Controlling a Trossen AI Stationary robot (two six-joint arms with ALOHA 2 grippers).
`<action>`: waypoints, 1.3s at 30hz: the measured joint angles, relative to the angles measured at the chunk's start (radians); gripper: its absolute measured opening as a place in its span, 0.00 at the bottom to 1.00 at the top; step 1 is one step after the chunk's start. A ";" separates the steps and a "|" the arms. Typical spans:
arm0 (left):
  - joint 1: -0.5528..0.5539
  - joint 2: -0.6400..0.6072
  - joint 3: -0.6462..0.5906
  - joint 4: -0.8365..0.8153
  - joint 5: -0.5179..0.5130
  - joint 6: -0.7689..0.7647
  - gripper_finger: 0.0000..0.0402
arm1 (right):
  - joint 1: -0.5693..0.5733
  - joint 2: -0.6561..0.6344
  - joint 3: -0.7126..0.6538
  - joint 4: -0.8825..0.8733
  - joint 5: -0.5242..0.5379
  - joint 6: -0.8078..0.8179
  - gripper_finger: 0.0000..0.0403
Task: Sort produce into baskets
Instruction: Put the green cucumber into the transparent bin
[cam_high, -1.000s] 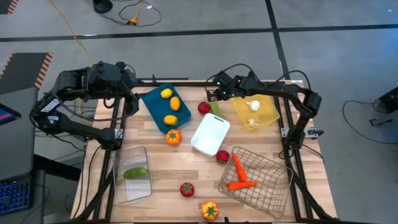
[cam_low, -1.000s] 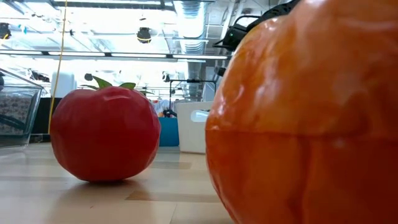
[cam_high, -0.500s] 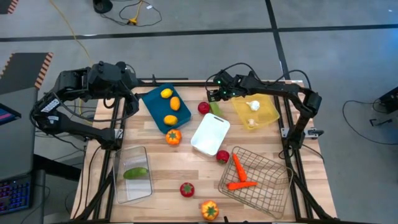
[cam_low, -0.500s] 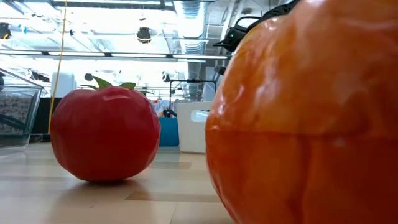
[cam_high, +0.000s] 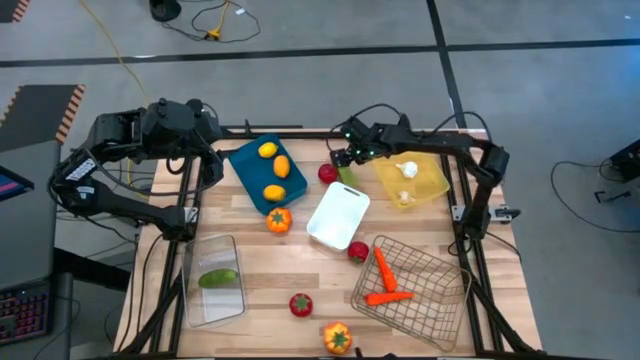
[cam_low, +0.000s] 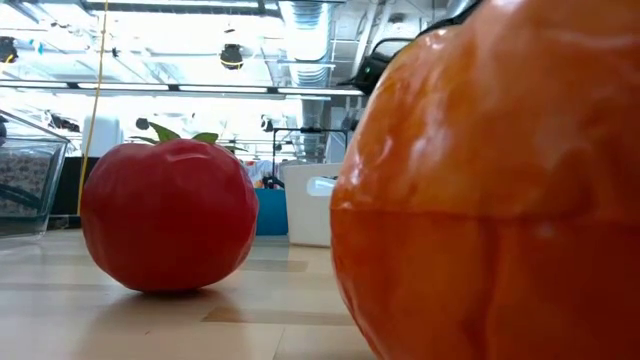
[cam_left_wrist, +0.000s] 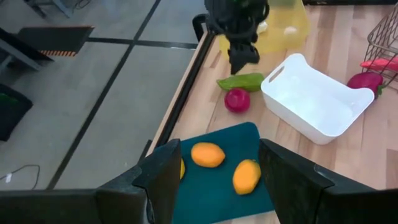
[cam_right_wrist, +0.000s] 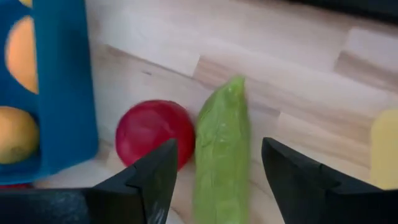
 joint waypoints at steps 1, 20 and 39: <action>0.000 0.000 0.000 0.000 0.000 0.000 0.50 | 0.004 0.018 0.000 0.006 0.000 -0.002 0.65; 0.000 0.000 0.000 0.000 0.000 -0.002 0.50 | 0.007 0.184 0.003 0.077 -0.095 -0.001 0.61; 0.000 -0.064 -0.261 0.210 0.025 0.010 0.50 | 0.032 -0.077 -0.004 0.126 -0.102 -0.036 0.40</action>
